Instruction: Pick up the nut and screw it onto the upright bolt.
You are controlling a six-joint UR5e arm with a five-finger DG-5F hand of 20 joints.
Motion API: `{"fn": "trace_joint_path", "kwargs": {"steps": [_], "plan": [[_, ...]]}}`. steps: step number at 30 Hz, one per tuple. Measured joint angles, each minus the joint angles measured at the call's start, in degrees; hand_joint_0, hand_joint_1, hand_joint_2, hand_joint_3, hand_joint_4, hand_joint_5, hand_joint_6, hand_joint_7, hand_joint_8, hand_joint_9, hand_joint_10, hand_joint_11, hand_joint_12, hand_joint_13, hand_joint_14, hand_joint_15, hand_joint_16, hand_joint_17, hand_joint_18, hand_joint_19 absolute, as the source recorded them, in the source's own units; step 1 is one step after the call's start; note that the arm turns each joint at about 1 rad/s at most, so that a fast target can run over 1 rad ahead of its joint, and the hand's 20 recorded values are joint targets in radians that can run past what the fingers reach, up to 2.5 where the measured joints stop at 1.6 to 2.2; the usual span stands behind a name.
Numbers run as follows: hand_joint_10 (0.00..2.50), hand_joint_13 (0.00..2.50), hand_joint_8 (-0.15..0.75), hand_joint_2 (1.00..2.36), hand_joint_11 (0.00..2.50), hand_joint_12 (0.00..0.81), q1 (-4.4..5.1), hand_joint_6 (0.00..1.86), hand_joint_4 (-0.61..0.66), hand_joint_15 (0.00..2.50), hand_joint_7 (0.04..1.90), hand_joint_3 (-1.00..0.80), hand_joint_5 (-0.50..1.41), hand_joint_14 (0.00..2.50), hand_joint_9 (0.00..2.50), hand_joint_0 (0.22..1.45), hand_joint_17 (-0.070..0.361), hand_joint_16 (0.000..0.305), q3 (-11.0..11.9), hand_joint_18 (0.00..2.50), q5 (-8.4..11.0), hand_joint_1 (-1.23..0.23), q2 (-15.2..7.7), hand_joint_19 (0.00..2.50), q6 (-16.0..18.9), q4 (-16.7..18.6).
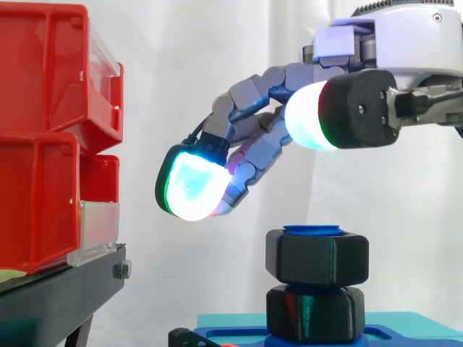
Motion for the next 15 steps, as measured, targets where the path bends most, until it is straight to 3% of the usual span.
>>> {"fn": "trace_joint_path", "kwargs": {"steps": [8,15], "plan": [[0.0,0.6,0.214,1.0,0.0,0.237,0.26,0.5,0.25,0.0,0.95,-0.5,-0.07,0.0,0.63,0.51,0.058,0.026,-0.59,0.29,0.03,-0.13,-0.03,0.0,0.51,-0.18],[0.0,0.6,0.219,1.0,0.0,0.241,0.39,0.5,0.25,0.0,1.0,-0.5,-0.06,0.0,0.62,0.51,0.057,0.025,-1.11,0.29,-0.13,-0.14,-0.02,0.0,1.4,-0.89]]}}
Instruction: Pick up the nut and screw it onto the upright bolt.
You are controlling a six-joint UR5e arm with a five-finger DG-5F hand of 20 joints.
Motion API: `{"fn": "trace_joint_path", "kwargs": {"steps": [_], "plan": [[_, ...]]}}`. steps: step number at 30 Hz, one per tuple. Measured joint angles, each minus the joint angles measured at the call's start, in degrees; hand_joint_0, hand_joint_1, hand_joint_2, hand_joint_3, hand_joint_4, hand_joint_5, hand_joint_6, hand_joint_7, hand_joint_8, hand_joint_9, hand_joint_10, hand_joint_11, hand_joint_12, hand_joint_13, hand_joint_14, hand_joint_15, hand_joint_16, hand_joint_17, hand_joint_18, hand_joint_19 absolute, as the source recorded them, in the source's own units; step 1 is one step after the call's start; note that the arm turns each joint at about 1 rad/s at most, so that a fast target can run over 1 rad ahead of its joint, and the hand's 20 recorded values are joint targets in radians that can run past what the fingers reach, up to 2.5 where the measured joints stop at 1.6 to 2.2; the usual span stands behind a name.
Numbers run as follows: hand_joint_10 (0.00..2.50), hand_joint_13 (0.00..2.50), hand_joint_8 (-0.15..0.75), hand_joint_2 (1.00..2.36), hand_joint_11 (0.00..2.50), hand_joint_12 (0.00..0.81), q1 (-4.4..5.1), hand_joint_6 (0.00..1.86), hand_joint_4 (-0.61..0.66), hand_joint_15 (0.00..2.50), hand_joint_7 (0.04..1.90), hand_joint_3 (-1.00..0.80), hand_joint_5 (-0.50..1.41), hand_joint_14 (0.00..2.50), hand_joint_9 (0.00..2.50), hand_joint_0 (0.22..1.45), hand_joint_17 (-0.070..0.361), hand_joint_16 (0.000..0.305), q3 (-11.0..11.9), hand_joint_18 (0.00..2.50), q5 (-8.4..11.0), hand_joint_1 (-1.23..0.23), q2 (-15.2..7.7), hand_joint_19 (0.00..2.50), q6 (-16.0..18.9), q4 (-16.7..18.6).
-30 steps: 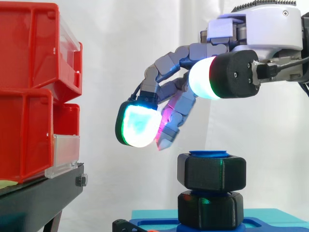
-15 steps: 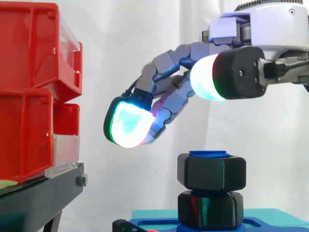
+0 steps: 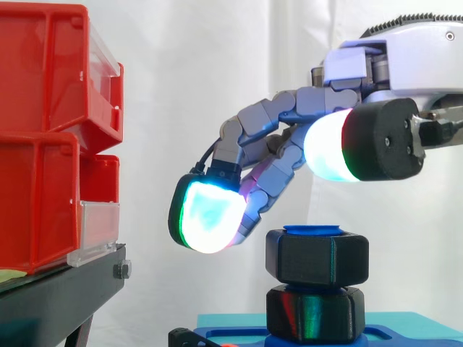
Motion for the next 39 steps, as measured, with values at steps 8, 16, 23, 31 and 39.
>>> {"fn": "trace_joint_path", "kwargs": {"steps": [8,16,23,31,39], "plan": [[0.0,0.62,0.223,1.0,0.0,0.241,0.02,0.5,0.19,0.0,1.19,-0.5,-0.06,0.0,0.63,0.51,0.055,0.024,-0.08,0.3,-0.09,-0.15,0.02,0.0,0.5,-0.87],[0.0,0.64,0.229,1.0,0.0,0.243,-0.2,0.5,0.16,0.0,1.3,-0.5,-0.05,0.0,0.65,0.51,0.054,0.024,-0.1,0.33,-0.23,-0.16,0.04,0.0,0.52,-1.79],[0.0,0.65,0.24,1.0,0.0,0.24,-0.71,0.5,0.12,0.0,1.5,-0.5,-0.03,0.0,0.7,0.52,0.053,0.023,-0.1,0.34,-0.34,-0.18,0.04,0.0,0.37,-1.92],[0.0,0.67,0.247,1.0,0.0,0.236,-1.46,0.58,0.12,0.0,1.41,-0.5,-0.04,0.0,0.74,0.52,0.05,0.022,-0.1,0.36,-0.56,-0.19,0.04,0.0,-0.34,-1.94],[0.0,0.69,0.249,1.0,0.0,0.233,-2.37,0.65,0.13,0.0,1.29,-0.5,-0.04,0.0,0.77,0.53,0.05,0.022,-0.1,0.39,-1.38,-0.2,0.04,0.0,-0.86,-1.88]]}}
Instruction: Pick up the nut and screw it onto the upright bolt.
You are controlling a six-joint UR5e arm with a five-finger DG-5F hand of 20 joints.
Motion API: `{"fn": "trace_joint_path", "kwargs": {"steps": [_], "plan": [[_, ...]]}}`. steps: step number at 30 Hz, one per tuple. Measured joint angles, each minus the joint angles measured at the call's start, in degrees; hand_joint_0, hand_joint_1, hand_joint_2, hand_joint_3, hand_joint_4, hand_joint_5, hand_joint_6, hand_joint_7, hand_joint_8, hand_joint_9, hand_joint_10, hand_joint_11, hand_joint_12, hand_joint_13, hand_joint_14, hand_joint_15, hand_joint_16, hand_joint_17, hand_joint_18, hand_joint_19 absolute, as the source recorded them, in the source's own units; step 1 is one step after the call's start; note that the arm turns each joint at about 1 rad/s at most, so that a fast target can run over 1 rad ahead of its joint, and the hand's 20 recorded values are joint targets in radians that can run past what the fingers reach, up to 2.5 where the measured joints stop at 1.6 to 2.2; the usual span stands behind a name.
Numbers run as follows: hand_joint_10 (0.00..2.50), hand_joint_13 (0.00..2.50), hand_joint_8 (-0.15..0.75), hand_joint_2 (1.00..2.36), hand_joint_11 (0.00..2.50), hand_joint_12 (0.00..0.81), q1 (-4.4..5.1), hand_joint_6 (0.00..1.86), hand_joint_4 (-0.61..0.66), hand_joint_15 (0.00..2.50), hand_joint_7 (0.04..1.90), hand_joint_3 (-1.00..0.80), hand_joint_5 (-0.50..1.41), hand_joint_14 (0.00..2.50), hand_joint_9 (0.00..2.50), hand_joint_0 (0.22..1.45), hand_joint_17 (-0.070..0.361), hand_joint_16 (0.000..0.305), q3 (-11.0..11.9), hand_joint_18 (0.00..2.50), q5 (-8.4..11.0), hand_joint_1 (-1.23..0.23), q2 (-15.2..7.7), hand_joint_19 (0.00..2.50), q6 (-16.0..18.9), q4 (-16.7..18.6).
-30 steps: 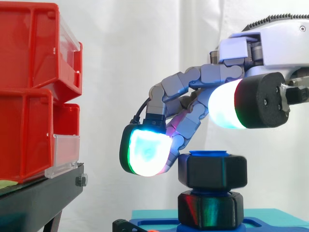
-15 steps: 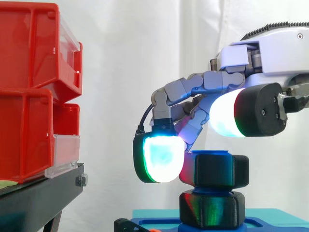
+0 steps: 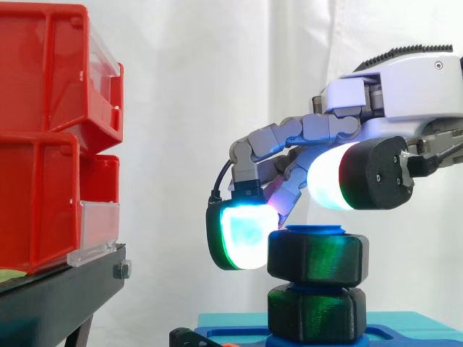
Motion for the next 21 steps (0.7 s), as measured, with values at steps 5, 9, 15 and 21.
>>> {"fn": "trace_joint_path", "kwargs": {"steps": [5,9,15,21], "plan": [[0.0,0.72,0.253,1.0,0.0,0.23,-0.5,0.69,0.12,0.0,1.22,-0.5,-0.04,0.0,0.8,0.53,0.049,0.022,0.0,0.41,-0.63,-0.2,0.0,0.0,-0.03,-0.02],[0.0,0.75,0.259,1.0,0.0,0.224,-0.95,0.72,0.12,0.0,1.18,-0.5,-0.04,0.0,0.86,0.53,0.048,0.021,0.0,0.43,-1.04,-0.21,0.01,0.0,-0.05,-0.14],[0.0,0.8,0.265,1.0,0.0,0.207,-1.75,0.74,0.13,0.0,1.15,-0.5,-0.02,0.0,0.96,0.54,0.035,0.016,0.0,0.45,-1.67,-0.22,0.0,0.0,-0.57,-0.56],[0.0,0.87,0.27,1.0,0.0,0.188,-2.48,0.75,0.13,0.0,1.14,-0.5,-0.01,0.0,1.07,0.55,0.025,0.011,0.0,0.49,-2.81,-0.23,0.0,0.0,-0.71,-0.46]]}}
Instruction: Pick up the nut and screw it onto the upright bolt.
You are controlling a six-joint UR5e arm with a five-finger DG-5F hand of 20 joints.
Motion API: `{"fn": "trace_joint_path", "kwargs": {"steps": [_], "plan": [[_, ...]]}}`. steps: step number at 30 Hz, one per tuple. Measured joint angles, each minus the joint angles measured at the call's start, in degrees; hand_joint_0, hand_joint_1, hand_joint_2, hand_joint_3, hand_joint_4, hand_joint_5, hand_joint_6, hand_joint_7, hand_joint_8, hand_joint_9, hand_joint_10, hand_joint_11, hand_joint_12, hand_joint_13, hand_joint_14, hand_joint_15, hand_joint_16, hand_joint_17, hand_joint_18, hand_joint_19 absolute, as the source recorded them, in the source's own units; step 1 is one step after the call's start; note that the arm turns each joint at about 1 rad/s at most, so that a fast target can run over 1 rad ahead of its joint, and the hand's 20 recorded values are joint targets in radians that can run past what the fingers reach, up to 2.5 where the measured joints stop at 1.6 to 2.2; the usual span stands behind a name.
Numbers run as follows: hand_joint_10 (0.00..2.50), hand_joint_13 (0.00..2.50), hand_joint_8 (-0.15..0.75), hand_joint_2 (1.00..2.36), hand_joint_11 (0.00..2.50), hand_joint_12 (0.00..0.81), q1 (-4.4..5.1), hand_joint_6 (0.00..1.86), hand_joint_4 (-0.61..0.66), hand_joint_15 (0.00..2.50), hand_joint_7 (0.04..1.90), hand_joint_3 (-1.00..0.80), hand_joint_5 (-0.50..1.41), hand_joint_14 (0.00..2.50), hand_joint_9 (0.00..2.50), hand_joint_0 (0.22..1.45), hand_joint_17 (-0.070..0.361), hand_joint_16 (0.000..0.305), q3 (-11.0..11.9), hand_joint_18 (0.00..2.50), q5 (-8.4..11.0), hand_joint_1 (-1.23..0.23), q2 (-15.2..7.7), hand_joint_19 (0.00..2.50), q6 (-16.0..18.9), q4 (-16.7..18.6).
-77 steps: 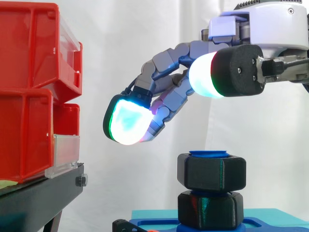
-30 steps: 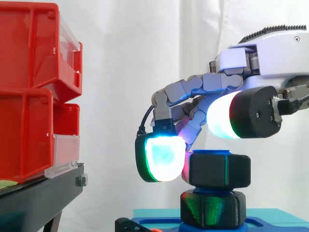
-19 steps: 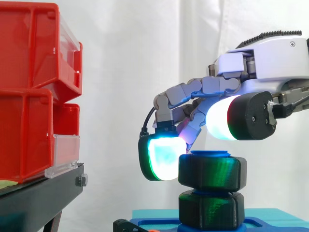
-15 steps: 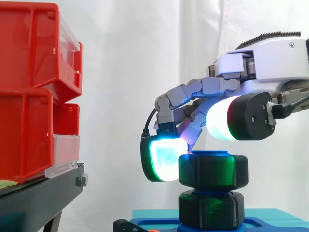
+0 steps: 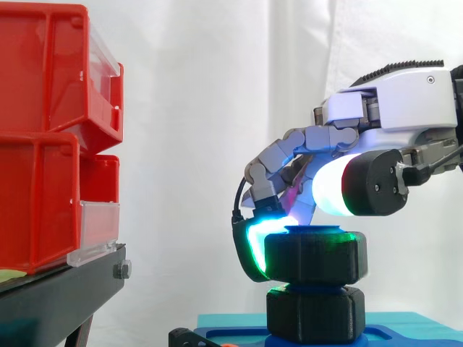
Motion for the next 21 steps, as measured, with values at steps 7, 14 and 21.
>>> {"fn": "trace_joint_path", "kwargs": {"steps": [7,14,21], "plan": [[0.0,0.87,0.273,1.0,0.0,0.191,-0.5,0.54,0.16,0.0,1.47,-0.5,0.0,0.0,1.08,0.54,0.025,0.011,0.49,0.48,-0.48,-0.2,0.0,0.0,-0.01,0.18],[0.0,0.83,0.267,1.0,0.0,0.201,-0.56,0.5,0.22,0.0,1.16,-0.5,-0.06,0.0,1.0,0.53,0.03,0.013,2.4,0.46,-0.6,-0.18,0.0,0.0,-0.01,-0.16],[0.0,0.79,0.248,1.0,0.0,0.211,-0.43,0.5,0.25,0.0,0.91,-0.5,-0.08,0.0,0.96,0.53,0.039,0.017,5.3,0.44,-0.96,-0.16,0.0,0.0,-0.11,-1.05]]}}
